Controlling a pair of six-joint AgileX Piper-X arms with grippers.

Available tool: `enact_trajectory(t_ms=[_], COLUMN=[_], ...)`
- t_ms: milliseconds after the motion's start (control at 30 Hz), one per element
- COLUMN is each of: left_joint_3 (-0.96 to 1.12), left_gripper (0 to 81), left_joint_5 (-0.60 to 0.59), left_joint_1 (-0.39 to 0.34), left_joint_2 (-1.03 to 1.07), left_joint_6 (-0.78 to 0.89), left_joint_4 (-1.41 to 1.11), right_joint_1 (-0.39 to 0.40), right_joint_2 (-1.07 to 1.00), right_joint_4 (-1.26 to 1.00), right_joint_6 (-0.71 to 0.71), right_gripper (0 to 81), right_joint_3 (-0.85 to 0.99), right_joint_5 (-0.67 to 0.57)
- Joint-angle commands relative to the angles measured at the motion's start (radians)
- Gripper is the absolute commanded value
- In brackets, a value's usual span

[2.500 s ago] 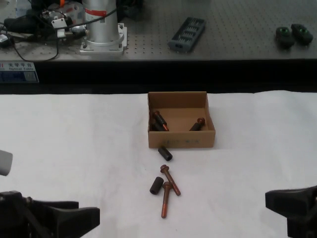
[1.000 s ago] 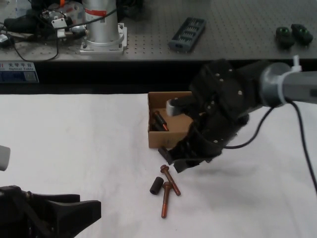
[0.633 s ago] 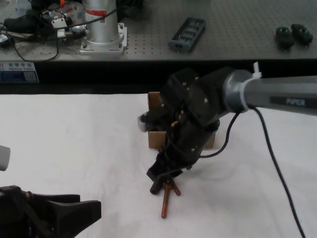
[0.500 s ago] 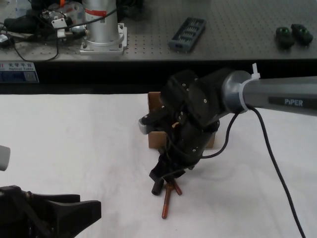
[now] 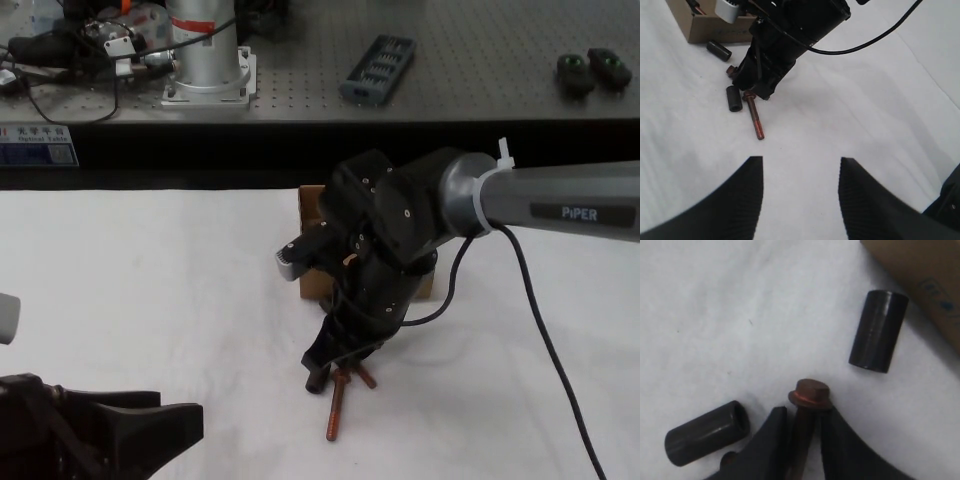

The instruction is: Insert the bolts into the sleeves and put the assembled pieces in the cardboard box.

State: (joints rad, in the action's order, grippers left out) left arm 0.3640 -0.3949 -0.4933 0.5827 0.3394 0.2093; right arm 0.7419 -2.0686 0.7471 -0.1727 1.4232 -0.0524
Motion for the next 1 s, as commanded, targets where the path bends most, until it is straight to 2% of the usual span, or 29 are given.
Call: enact_trajectory(t_ms=[0,67,333,467,767,967], left_joint_3=[0.002,0.002,0.002,0.002,0.028,0.189], left_gripper=[34.7,34.7,34.7,34.7,34.7,34.7], left_joint_5=[0.01,0.01,0.033,0.048,-0.012,-0.01], left_joint_1=[-0.003,-0.003,-0.003,-0.003,-0.003,-0.003], left_joint_2=[-0.009,-0.009,-0.009,0.014,0.204,0.449], left_joint_6=[-0.003,-0.003,-0.003,-0.003,-0.022,-0.174], left_joint_4=[-0.01,-0.01,0.003,0.007,0.032,0.082], right_joint_1=[-0.003,-0.007,-0.021,-0.024,-0.024,-0.024], right_joint_2=[-0.005,-0.005,0.055,0.148,0.512,0.787], right_joint_4=[-0.009,-0.02,0.065,0.069,0.039,0.05], right_joint_6=[-0.008,-0.008,0.0,0.004,0.045,0.077], right_gripper=[7.0,0.5,1.6,1.6,1.6,1.6], right_joint_3=[0.011,0.011,0.016,-0.016,-0.296,-0.491], right_joint_5=[-0.003,-0.003,-0.01,-0.059,-0.093,-0.093])
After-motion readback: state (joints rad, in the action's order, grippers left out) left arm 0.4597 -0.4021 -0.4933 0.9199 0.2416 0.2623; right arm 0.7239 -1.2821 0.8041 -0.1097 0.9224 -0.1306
